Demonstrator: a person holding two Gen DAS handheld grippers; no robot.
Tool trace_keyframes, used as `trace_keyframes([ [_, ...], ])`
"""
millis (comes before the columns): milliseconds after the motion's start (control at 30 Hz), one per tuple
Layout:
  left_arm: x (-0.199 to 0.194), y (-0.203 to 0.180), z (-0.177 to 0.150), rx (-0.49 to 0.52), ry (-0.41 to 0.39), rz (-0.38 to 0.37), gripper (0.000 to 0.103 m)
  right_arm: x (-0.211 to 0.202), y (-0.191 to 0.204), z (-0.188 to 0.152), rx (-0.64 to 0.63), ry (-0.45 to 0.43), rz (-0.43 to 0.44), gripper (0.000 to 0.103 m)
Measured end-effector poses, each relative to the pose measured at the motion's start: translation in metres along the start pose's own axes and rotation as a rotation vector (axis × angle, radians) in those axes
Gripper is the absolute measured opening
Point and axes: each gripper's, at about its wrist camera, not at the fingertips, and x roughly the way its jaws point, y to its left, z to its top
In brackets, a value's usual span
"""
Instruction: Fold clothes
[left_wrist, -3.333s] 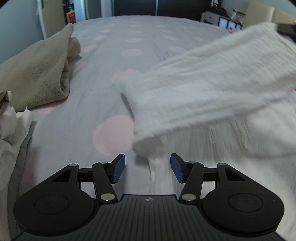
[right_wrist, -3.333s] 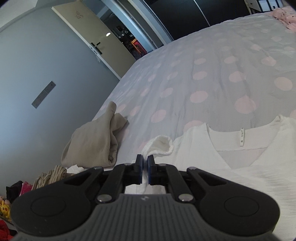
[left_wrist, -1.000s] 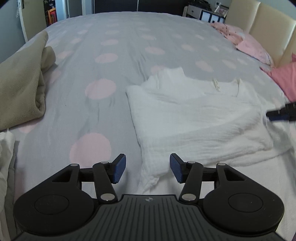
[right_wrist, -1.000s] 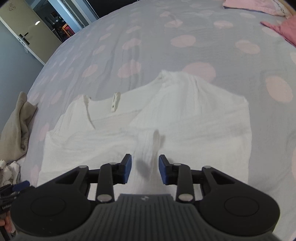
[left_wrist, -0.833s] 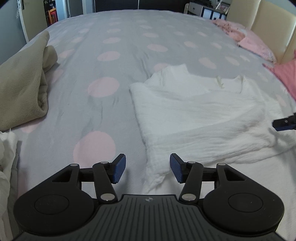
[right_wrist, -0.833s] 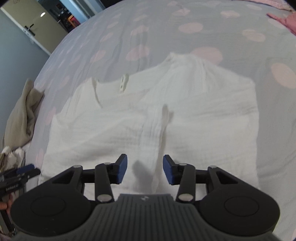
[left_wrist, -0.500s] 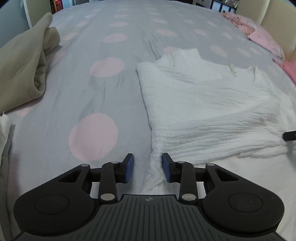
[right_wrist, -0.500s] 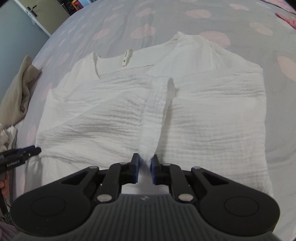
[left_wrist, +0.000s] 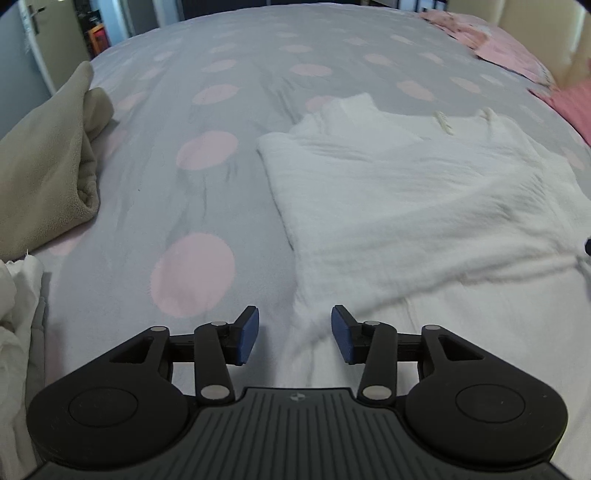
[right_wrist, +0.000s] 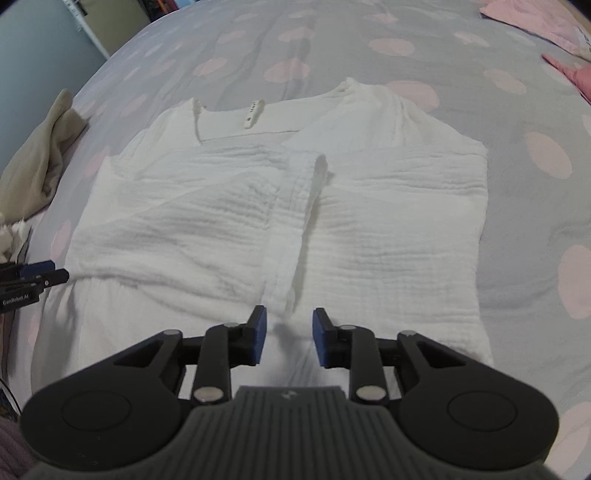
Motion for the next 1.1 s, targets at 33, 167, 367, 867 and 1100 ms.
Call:
trace_keyframes([
  [33,-0.004,-0.003,-0.004,0.020,-0.001,-0.005,0.043,-0.004,0.003,-0.005,-0.031,-0.002,-0.002,0.031],
  [167,-0.023,-0.019,-0.021,0.128,-0.017,-0.021,0.045,-0.020,0.022,-0.029,-0.163,-0.014,-0.001,0.033],
  [367,-0.055,-0.057,-0.060,0.304,-0.056,-0.090,0.046,-0.039,0.056,-0.077,-0.356,-0.014,0.023,0.036],
  [867,-0.125,-0.171,-0.199,0.819,-0.106,-0.237,0.053,-0.058,0.135,-0.229,-0.716,0.010,0.057,0.068],
  [1100,-0.117,-0.203,-0.274,1.148,-0.052,-0.204,0.057,-0.051,0.161,-0.284,-0.967,0.029,0.034,0.079],
])
